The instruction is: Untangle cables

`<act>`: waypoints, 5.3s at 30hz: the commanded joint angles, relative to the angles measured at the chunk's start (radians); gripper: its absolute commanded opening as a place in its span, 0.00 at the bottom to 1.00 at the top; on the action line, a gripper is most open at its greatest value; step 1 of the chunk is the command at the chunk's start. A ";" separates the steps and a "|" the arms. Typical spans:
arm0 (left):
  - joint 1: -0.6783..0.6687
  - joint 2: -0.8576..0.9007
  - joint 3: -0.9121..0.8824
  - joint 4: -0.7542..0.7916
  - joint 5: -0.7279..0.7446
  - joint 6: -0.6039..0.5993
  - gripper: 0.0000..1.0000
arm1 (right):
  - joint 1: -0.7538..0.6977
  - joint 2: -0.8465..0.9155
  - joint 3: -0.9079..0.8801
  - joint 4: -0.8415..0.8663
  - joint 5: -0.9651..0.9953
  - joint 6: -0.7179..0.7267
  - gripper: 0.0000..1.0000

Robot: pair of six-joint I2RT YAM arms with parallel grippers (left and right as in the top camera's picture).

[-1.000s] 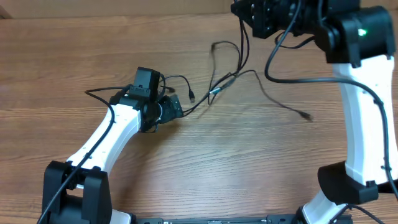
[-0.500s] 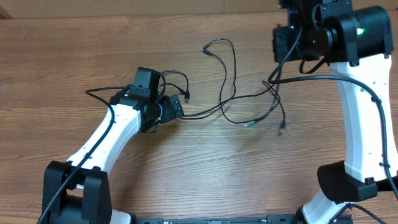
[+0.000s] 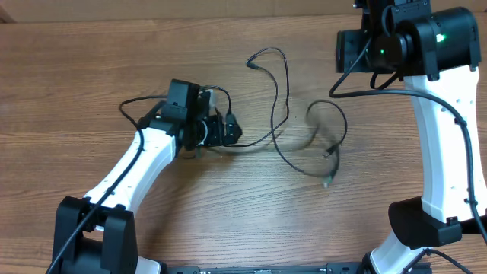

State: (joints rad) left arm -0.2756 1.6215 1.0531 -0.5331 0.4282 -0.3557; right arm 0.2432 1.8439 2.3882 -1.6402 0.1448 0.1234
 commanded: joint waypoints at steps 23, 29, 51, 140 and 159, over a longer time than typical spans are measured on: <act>-0.287 0.174 0.102 0.119 -0.213 0.483 0.94 | -0.341 0.002 0.002 -0.053 -0.229 0.137 1.00; -0.338 0.247 0.102 0.136 -0.330 0.543 0.89 | -0.341 0.002 0.002 -0.053 -0.229 0.137 1.00; 0.193 0.018 0.457 -0.240 -0.521 0.145 0.04 | -0.341 0.013 -0.064 -0.053 -0.221 0.080 1.00; -0.043 0.260 0.465 -0.327 -0.137 0.322 0.04 | -0.340 0.014 -0.215 -0.043 -0.254 0.089 1.00; 0.018 0.222 0.461 -0.455 -0.118 0.322 0.12 | -0.105 0.014 -0.733 0.282 -0.333 0.182 1.00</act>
State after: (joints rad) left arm -0.2489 1.8515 1.5097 -0.9787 0.3149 -0.0277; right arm 0.0937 1.8584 1.7176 -1.3899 -0.1795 0.2615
